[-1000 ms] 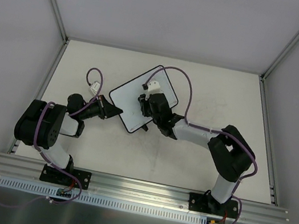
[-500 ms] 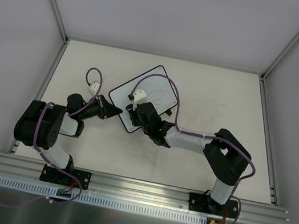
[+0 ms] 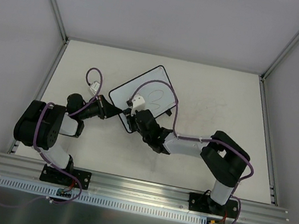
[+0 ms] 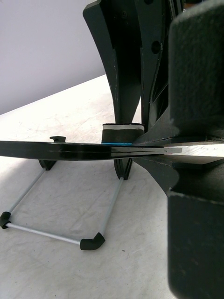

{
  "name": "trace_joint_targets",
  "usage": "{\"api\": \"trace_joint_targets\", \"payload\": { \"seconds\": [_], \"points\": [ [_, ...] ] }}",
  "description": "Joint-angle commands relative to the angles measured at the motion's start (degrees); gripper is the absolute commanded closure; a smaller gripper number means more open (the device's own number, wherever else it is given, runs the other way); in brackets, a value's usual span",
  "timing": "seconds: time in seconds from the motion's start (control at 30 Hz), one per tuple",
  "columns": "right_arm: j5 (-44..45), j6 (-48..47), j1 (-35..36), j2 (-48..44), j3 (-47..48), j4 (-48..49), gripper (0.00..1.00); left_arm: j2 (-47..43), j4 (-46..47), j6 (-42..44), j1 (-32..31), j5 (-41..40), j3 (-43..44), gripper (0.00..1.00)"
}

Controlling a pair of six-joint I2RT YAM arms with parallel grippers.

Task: Erase the whiteboard
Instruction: Hold the whiteboard at the whiteboard stand.

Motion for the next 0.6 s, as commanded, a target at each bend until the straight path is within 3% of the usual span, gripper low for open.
{"api": "trace_joint_targets", "payload": {
  "seconds": [0.0,0.23,0.57],
  "points": [
    [-1.59,3.24,1.68,1.2,-3.14,-4.23,1.0,-2.48,14.87,0.26,-0.5,3.48,0.8,1.0],
    [1.76,5.0,-2.0,-1.52,-7.36,-0.98,1.0,-2.3,14.96,0.26,-0.5,3.48,0.8,1.0],
    [-4.04,9.13,-9.74,-1.09,-6.4,-0.53,1.0,-2.65,15.05,0.09,-0.5,3.48,0.89,1.0]
  ]
}}
